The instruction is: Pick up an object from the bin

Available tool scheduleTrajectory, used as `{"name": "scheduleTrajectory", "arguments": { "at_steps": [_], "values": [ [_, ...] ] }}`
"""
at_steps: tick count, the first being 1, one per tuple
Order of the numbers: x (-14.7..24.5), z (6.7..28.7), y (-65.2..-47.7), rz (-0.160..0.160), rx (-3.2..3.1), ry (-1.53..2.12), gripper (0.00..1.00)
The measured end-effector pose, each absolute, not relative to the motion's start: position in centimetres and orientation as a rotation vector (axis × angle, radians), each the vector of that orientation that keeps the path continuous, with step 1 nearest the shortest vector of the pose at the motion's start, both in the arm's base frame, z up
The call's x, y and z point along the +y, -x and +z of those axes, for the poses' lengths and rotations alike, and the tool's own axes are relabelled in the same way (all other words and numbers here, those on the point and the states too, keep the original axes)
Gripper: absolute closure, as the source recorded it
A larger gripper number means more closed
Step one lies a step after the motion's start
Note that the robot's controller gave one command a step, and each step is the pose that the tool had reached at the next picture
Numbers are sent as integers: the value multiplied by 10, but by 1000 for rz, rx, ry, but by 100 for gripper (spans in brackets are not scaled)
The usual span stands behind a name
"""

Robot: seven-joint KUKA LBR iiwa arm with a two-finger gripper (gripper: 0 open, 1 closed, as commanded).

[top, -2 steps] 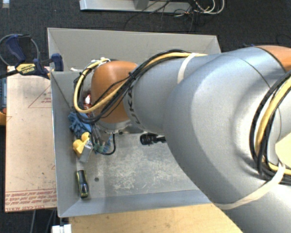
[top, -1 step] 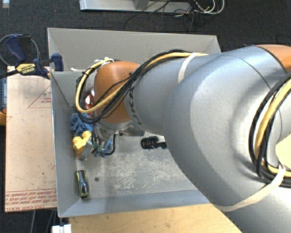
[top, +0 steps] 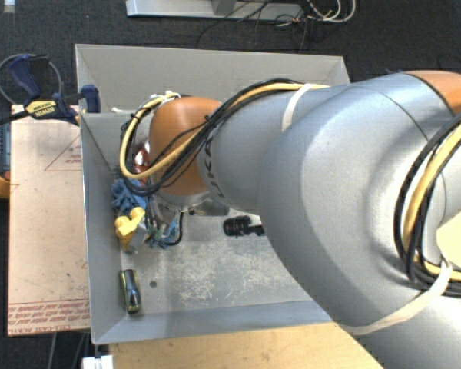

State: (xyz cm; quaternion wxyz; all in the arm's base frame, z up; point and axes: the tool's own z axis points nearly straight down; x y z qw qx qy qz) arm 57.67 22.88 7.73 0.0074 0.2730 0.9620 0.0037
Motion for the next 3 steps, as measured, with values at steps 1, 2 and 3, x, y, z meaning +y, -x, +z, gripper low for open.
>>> {"name": "scheduleTrajectory", "arguments": {
  "at_steps": [1,2,3],
  "values": [
    [228,84,-577,12,3008,-855,100],
    [228,99,-574,6,3015,-856,100],
    [228,120,-575,9,3014,-853,100]
  ]
}}
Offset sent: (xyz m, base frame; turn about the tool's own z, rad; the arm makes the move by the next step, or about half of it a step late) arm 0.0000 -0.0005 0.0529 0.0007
